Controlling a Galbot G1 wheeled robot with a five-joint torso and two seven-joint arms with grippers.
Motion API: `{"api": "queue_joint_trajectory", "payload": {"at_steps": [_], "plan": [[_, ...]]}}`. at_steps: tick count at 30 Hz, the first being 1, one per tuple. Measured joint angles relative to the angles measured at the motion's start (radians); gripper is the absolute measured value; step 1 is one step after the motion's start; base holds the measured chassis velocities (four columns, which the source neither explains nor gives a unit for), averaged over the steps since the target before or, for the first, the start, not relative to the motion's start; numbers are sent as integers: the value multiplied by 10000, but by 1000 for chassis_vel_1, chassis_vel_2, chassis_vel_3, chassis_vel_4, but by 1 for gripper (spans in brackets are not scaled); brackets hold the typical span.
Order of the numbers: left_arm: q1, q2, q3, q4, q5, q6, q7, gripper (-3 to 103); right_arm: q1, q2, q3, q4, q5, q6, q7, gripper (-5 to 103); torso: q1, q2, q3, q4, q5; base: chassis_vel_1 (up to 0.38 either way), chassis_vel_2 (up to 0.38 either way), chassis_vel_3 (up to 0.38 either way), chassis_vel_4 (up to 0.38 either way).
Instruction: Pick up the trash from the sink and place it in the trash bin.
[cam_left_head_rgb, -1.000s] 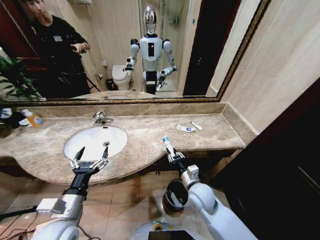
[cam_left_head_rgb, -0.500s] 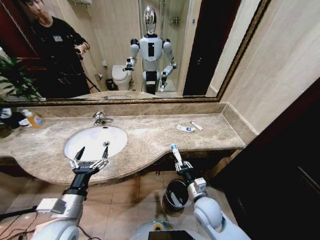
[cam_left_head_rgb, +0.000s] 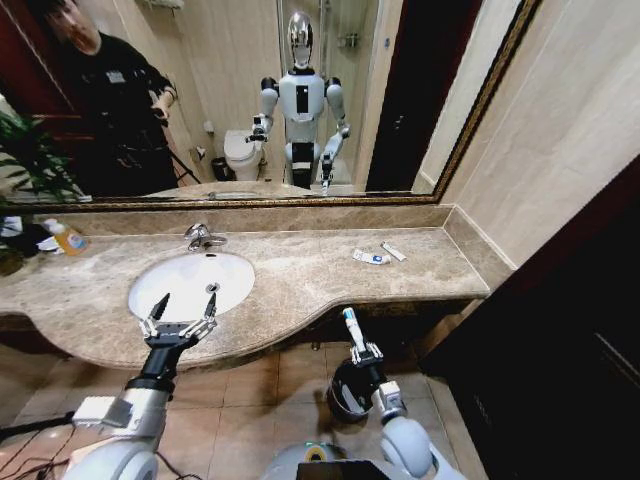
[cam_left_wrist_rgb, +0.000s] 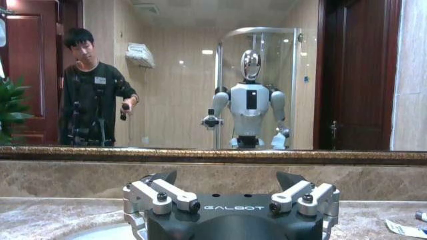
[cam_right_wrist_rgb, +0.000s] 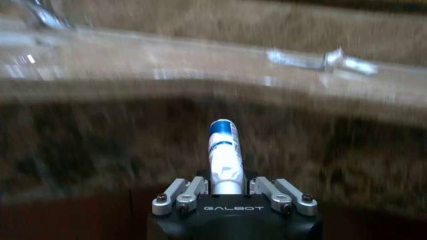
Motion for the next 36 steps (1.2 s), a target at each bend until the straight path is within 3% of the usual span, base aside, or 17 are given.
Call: {"api": "queue_joint_trajectory", "payload": {"at_steps": [9,21,26,29,36], "plan": [[0,0,0,0,0,0,0,100,944,621,7,-3024,116,999,-306,27,0,0,0,1,-1,0,0,0,0],[0,0,0,0,0,0,0,100,1511,785,41,-5756,293,1982,-786,27,1,0,0,0,0,0,0,0,0],[0,0,0,0,0,0,0,100,1767,719,94,-6594,439,1717,-1390,27,0,0,0,0,-1,0,0,0,0],[0,0,0,0,0,0,0,100,1789,702,138,-6576,742,985,-1945,27,0,0,0,-1,0,0,0,0,0],[0,0,0,0,0,0,0,100,2157,901,116,-6947,749,572,-2234,27,1,0,0,0,-1,0,0,0,0]]}}
